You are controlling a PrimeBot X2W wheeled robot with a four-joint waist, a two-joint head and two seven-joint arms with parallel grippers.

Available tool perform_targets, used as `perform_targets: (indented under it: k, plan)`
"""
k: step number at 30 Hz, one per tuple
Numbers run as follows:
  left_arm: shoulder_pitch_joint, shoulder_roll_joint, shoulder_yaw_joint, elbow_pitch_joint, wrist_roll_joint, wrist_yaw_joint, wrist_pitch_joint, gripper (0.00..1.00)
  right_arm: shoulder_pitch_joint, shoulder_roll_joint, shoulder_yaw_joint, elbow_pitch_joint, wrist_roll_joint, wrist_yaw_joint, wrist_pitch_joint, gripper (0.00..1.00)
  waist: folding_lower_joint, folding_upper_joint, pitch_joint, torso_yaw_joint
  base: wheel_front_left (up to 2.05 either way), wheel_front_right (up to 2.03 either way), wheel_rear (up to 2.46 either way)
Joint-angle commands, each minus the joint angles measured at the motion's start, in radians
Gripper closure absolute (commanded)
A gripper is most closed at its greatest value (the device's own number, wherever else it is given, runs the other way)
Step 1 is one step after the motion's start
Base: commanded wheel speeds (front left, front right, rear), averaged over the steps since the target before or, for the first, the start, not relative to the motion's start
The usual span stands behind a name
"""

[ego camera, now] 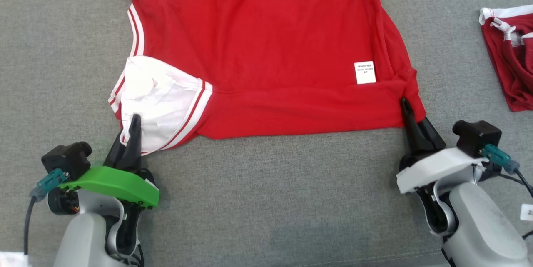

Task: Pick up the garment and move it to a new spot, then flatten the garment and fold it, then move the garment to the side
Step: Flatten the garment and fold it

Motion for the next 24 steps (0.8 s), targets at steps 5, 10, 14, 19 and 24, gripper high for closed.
perform_targets:
  k: [5, 10, 14, 19, 24]
  plan:
    - [0.119, 0.033, 0.016, -0.190, -0.057, 0.011, 0.082, 1.00, 0.113, -0.040, -0.030, -0.128, 0.019, -0.001, 0.036, 1.00, 0.0000, 0.0000, -0.020, 0.002, 0.00, 0.00, 0.00]
    - [0.258, 0.040, 0.024, -0.381, -0.081, 0.058, 0.166, 1.00, 0.235, -0.050, -0.073, -0.235, 0.015, -0.001, 0.107, 1.00, 0.0000, 0.0000, -0.038, 0.010, 0.00, 0.00, 0.00]
    - [0.351, 0.033, 0.017, -0.491, -0.087, 0.097, 0.213, 1.00, 0.309, -0.046, -0.114, -0.288, 0.003, -0.001, 0.153, 1.00, 0.0000, 0.0000, -0.042, 0.015, 0.00, 0.00, 0.00]
    - [0.383, 0.025, -0.019, -0.503, -0.077, 0.114, 0.255, 1.00, 0.293, -0.032, -0.133, -0.274, -0.015, -0.001, 0.156, 0.94, 0.0000, 0.0000, -0.035, 0.013, 0.00, 0.00, 0.00]
    - [0.340, 0.007, -0.030, -0.460, -0.038, 0.122, 0.189, 0.00, 0.262, -0.018, -0.151, -0.248, -0.053, -0.001, 0.131, 0.00, 0.0000, 0.0000, -0.044, 0.010, 0.00, 0.00, 0.00]
